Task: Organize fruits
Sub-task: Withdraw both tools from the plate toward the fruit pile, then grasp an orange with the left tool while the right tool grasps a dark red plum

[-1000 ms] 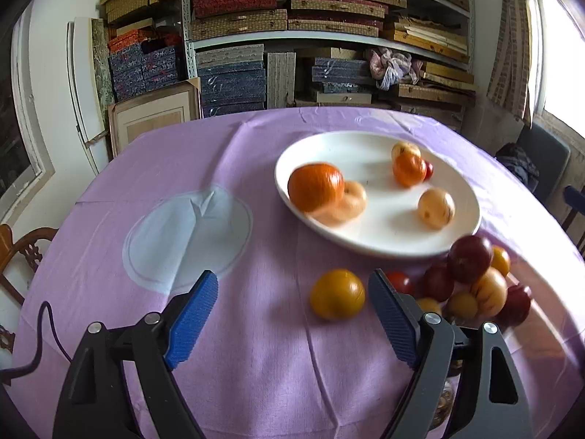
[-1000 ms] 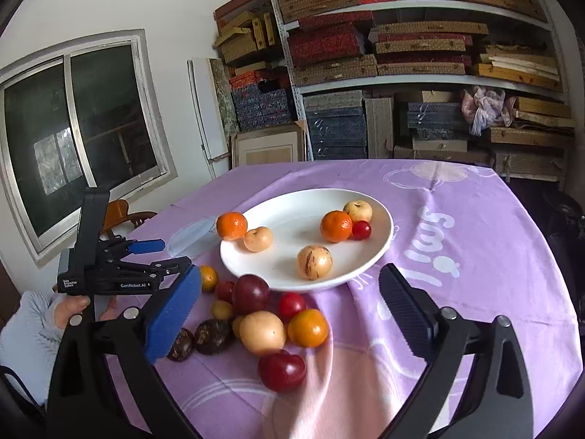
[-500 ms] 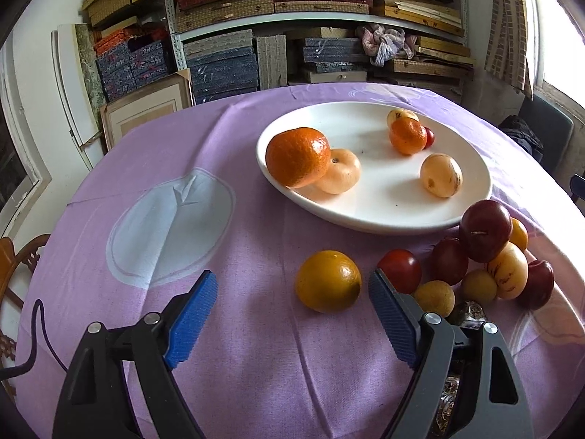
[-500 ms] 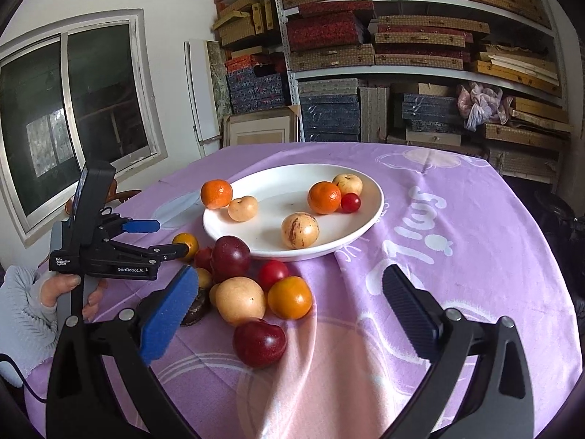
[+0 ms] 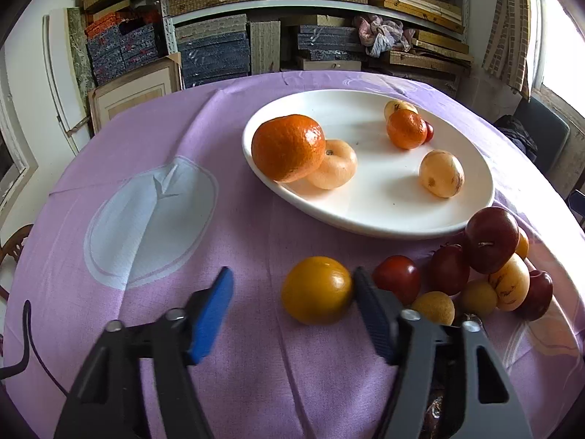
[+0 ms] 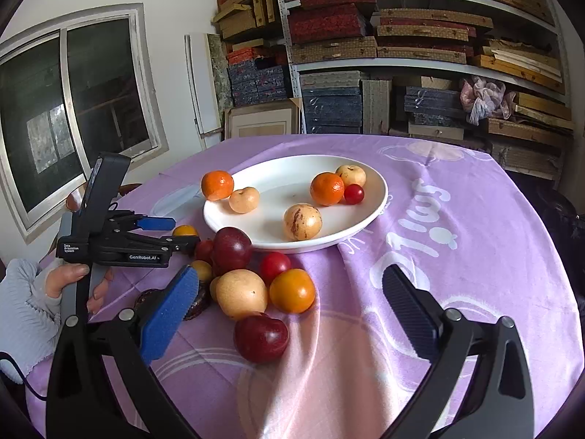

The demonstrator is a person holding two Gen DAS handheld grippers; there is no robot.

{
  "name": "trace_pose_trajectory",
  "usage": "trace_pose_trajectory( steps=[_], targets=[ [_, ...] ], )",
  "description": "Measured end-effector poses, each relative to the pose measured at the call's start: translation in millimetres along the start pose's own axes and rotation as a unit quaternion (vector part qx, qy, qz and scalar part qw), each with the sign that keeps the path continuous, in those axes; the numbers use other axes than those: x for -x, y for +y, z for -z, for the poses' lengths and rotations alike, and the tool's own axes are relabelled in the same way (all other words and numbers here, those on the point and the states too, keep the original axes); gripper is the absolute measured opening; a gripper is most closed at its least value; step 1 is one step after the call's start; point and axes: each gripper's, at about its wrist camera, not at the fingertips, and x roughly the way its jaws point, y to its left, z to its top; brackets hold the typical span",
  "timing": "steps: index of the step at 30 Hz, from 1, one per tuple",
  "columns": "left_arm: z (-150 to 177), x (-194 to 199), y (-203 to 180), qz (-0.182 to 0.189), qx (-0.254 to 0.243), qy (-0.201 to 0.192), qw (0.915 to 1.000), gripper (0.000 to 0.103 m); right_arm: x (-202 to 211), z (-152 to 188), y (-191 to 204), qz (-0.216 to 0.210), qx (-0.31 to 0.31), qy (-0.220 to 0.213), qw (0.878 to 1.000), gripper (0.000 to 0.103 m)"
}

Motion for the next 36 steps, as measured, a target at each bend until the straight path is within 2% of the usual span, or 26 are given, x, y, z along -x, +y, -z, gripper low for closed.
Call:
trace_pose_trajectory(
  steps=[1,2,8,12,15,18,20,22,24,32,36],
  targets=[
    [0.0,-2.0,0.8,0.005,0.0,0.005,1.0,0.041,0.1,0.0,0.1,0.001,0.001,0.0,1.0,0.099],
    [0.9,-2.2,0.8,0.004,0.001,0.007,1.0,0.039,0.3,-0.1,0.5,0.001,0.0,0.001,1.0,0.099],
    [13.0,8.2,-0.6,0.008,-0.007,0.005,0.9999,0.039,-0.6,-1.1,-0.4,-0.002,-0.001,0.003,1.0,0.099],
    [24.2,19.3,-1.3,0.007,-0.008,0.003,0.9999,0.039,-1.4,-0.9,1.4,-0.017,0.009,0.022,1.0,0.099],
    [32.5,27.3,-1.8,0.009,-0.008,0.002,0.9999,0.039,-0.1,1.1,12.3,-0.039,0.042,0.045,0.997,0.099],
    [35.9,29.2,-2.5,0.012,-0.005,0.003,0.9999,0.04,-0.2,5.6,28.7,-0.034,0.088,0.053,0.994,0.098],
    [36.2,28.0,-3.1,0.013,-0.005,0.006,0.9999,0.039,-5.0,8.2,33.7,-0.043,0.095,0.061,0.993,0.091],
    [36.5,28.0,-4.0,0.012,-0.008,0.007,0.9999,0.039,-11.9,11.8,36.4,-0.054,0.097,0.079,0.991,0.07],
    [36.5,27.8,-6.1,0.009,-0.014,0.007,0.9998,0.04,-18.2,15.9,38.0,-0.06,0.101,0.091,0.989,0.066],
    [35.9,25.8,-7.2,0.015,-0.019,0.011,0.9996,0.04,-33.9,24.1,32.9,-0.038,0.095,0.12,0.987,0.066],
    [36.5,24.9,-9.3,0.018,-0.022,0.013,0.9995,0.04,-38.3,23.9,29.3,-0.038,0.086,0.131,0.987,0.061]
  ],
)
